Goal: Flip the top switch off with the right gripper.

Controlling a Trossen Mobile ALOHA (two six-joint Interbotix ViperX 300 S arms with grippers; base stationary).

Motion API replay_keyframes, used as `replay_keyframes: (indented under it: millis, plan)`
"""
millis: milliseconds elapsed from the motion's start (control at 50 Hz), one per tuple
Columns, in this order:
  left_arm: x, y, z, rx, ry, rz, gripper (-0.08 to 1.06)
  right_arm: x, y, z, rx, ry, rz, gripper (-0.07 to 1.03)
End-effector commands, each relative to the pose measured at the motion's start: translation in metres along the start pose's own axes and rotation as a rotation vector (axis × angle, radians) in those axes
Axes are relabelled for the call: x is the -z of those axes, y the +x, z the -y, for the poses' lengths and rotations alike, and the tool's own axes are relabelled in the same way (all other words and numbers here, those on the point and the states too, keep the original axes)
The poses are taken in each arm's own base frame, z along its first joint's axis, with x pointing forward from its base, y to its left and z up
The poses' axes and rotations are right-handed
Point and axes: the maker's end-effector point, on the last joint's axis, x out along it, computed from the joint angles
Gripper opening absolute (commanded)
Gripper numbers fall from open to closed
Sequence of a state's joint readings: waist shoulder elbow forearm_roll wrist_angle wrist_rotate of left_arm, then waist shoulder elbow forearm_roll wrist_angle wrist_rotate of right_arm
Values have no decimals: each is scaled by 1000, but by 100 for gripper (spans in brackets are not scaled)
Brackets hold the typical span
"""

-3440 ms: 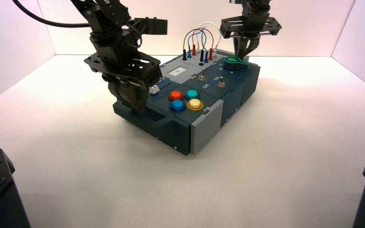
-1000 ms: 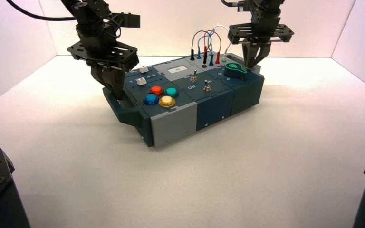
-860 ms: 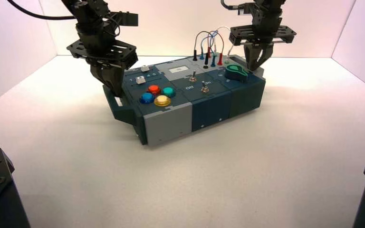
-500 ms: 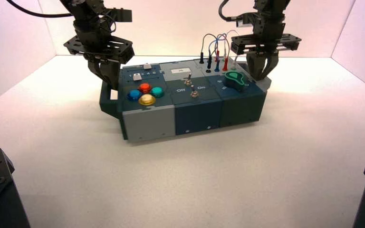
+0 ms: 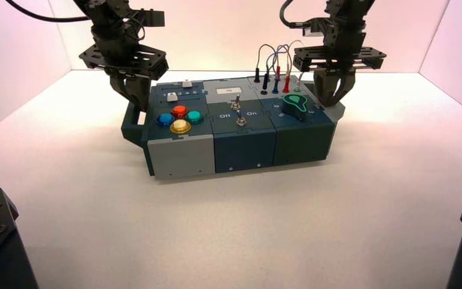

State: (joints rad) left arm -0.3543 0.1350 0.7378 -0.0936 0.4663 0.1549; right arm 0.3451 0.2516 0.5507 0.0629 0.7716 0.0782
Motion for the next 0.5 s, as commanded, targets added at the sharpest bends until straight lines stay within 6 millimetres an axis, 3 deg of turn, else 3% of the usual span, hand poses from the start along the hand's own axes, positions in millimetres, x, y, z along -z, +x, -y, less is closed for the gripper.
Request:
replay_keyframes:
  millis: [20, 260, 500]
  plan:
    - [-32, -19, 10, 6, 20, 120, -3, 6, 5, -57, -13, -148, 3, -2]
    - [-46, -43, 11, 7, 24, 172, -3, -10, -10, -61, -16, -159, 60, -2]
    - [-53, -60, 13, 9, 26, 203, -3, -13, -18, -61, -14, -163, 67, -2]
